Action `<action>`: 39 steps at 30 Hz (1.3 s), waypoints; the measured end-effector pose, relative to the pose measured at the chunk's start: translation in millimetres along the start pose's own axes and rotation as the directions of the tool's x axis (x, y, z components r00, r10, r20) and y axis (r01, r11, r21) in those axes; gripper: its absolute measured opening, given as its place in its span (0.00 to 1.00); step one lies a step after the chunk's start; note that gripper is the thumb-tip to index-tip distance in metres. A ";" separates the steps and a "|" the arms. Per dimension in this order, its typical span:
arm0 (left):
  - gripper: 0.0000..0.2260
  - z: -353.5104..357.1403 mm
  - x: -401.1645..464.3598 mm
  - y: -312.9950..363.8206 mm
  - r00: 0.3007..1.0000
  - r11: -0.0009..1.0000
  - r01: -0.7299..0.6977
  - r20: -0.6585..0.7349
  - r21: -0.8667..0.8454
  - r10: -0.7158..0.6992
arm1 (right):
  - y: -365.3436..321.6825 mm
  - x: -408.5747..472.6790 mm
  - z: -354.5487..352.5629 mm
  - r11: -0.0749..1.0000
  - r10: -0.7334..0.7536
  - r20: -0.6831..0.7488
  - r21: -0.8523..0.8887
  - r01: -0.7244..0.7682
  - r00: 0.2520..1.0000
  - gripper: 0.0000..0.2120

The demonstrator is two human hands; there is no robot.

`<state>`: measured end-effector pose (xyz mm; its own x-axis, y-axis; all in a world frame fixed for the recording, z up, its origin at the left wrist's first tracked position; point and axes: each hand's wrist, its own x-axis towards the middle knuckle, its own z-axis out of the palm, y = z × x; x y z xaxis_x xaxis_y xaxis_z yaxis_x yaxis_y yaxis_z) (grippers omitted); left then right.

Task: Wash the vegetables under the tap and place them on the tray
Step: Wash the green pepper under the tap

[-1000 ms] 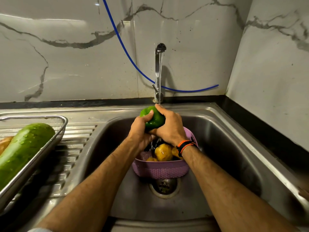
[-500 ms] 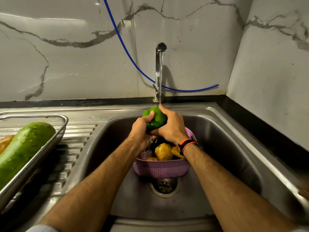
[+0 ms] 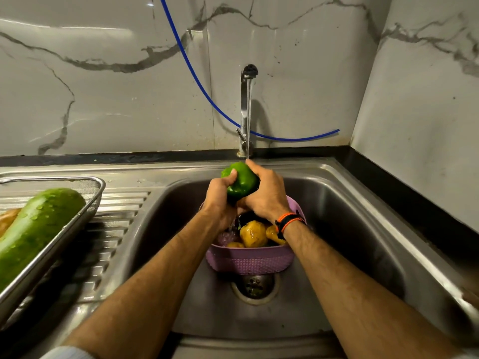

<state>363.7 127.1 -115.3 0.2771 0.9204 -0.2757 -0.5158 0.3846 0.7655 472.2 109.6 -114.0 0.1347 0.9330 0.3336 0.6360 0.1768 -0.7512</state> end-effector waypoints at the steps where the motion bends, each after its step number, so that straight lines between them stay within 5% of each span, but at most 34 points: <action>1: 0.18 0.5 1.9 -2.0 1.000 0.998 -0.017 -0.012 0.057 0.018 | 1.0 0.1 0.5 1.000 -0.014 0.013 -0.017 0.015 1.000 0.47; 9: 0.19 -10.1 1.5 4.4 0.994 0.989 -0.053 -0.084 0.137 0.065 | -3.2 1.2 1.0 0.997 -0.001 0.233 -0.071 0.018 0.973 0.55; 22: 0.14 3.4 -0.6 5.6 0.996 0.997 -0.065 -0.069 -0.041 0.062 | -2.8 -3.6 1.5 0.996 -0.078 -0.055 -0.035 0.076 0.995 0.41; 28: 0.18 4.6 -1.4 2.1 0.994 0.996 -0.088 -0.061 0.008 0.088 | -4.4 -1.0 -0.1 0.995 -0.058 0.030 -0.080 0.060 0.998 0.44; 39: 0.26 7.7 5.8 -5.6 0.971 0.986 -0.163 -0.185 -0.029 0.155 | -13.3 -9.2 3.9 0.995 -0.063 -0.009 -0.080 0.062 0.998 0.35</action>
<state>374.4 129.8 -116.7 0.0397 0.9657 -0.2566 -0.5776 0.2317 0.7828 459.5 99.9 -109.3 0.1016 0.9172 0.3852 0.7020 0.2083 -0.6811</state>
